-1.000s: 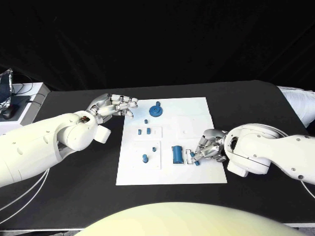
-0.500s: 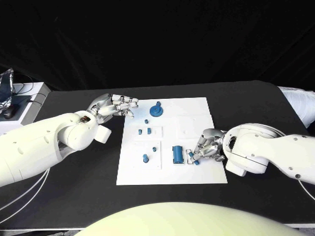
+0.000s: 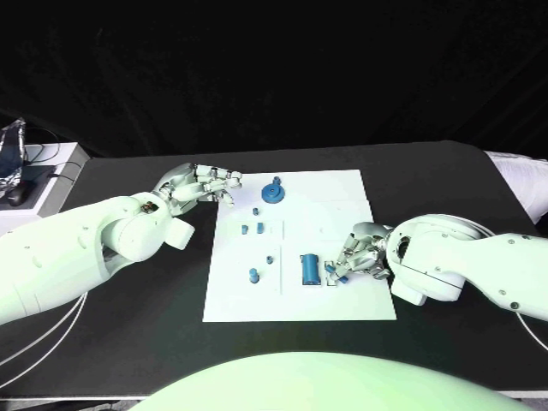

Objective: Assemble the parts on the task board

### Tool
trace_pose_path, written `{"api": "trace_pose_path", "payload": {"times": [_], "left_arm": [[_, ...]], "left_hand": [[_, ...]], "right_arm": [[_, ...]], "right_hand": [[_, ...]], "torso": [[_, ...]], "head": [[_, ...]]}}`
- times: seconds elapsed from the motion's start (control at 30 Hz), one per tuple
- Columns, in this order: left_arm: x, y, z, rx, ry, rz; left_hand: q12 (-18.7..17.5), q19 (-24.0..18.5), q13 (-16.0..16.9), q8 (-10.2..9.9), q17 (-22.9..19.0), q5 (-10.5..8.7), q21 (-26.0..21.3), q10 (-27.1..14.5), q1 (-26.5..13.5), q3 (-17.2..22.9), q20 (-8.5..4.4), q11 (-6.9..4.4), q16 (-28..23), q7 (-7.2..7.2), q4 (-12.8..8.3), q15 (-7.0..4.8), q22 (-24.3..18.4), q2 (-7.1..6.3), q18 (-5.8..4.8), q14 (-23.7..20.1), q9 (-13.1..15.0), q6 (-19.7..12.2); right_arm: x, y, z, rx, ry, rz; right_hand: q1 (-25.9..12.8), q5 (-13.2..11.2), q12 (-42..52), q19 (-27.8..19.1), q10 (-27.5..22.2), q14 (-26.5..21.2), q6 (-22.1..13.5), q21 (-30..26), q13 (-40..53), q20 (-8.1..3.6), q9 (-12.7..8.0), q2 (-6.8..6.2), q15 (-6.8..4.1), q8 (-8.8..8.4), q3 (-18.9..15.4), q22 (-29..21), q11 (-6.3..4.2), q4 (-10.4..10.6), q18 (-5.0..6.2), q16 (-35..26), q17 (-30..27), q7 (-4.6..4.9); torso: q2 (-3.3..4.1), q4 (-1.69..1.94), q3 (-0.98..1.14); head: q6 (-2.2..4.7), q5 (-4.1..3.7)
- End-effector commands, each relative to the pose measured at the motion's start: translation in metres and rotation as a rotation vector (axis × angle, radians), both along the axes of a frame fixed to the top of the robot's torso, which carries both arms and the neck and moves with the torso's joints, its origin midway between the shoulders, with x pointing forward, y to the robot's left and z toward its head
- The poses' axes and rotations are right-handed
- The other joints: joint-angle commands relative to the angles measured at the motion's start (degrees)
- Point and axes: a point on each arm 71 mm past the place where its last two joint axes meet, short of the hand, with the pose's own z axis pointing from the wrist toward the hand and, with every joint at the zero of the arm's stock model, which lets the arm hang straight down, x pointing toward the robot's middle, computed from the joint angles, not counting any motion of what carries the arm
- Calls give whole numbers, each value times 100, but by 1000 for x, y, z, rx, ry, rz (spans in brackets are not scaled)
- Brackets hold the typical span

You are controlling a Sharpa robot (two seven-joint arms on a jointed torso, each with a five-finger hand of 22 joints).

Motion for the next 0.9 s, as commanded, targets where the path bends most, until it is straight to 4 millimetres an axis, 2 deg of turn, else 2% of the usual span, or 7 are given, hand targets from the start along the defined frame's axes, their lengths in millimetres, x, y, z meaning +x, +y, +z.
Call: {"api": "trace_pose_path", "payload": {"times": [0.03, 0.1, 0.27, 0.37, 0.53, 0.9], "left_arm": [[-1, -3, 1, -11, 1, -22], [-1, -3, 1, -10, 2, -24], [-1, -3, 0, -10, 4, -26], [-1, -3, 0, -9, 5, -27], [-1, -3, 0, -9, 6, -29], [-1, -3, 0, -9, 7, -31]], "left_hand": [[26, 6, 4, 2, -9, 5, -27, -36, -21, -20, 35, 7, -36, 24, 17, 33, -3, 20, 46, -13, 8, 5], [26, 6, 4, 2, -9, 5, -27, -36, -21, -20, 35, 7, -36, 24, 17, 33, -3, 20, 46, -13, 8, 5], [26, 4, 3, 1, -11, 5, -32, -42, -26, -23, 37, 8, -38, 24, 25, 34, -8, 21, 45, -17, 8, 3], [26, 4, 3, 1, -11, 5, -32, -42, -26, -23, 37, 8, -38, 24, 25, 34, -8, 21, 45, -17, 8, 3], [26, 4, 3, 1, -11, 5, -32, -42, -26, -23, 37, 8, -38, 24, 25, 34, -8, 21, 45, -17, 8, 3], [26, 4, 3, 1, -11, 5, -32, -42, -26, -23, 37, 8, -38, 24, 25, 34, -8, 21, 45, -17, 8, 3]], "right_arm": [[-1, 2, -2, 9, -9, 5], [0, 2, -2, 11, -10, 6], [-1, 2, -1, 13, -7, 13], [-2, 3, -2, 15, -1, 18], [-3, 4, -2, 15, 7, 28], [-5, 6, -1, 16, 16, 43]], "right_hand": [[-49, -80, 34, 243, 23, 19, 33, 9, 4, 18, -20, 21, -5, -19, -51, 812, -22, 109, 96, 1, 1, -25], [-59, -250, 39, 244, 37, 18, 75, 8, 4, 13, -26, 9, -11, -13, -111, 812, -31, 219, 93, 3, -3, -44], [-112, -309, 49, 245, 58, 17, 155, 13, 11, 4, -33, -28, -20, -4, -234, 814, -44, 439, 86, 7, -9, -78], [-185, -121, 72, 249, 83, 20, 196, 38, 31, -3, -31, -5, -23, -5, -439, 819, -49, 567, 80, 23, 3, -89], [-104, -207, 70, 248, 98, 19, 216, 66, 65, -9, -38, 85, -28, -10, -733, 824, -52, 660, 74, 40, 11, -96], [-230, -123, 139, 252, 142, 22, 254, 106, 130, -14, -32, 144, -34, 2, -826, 831, -57, 777, 68, 63, 28, -109]], "torso": [[3, -4, 3], [0, -4, 3], [3, 0, 5], [1, -3, 5], [4, -3, 6], [0, -6, 5]], "head": [[0, -3], [0, 1], [0, 3], [0, -6], [0, -5], [0, -6]]}}
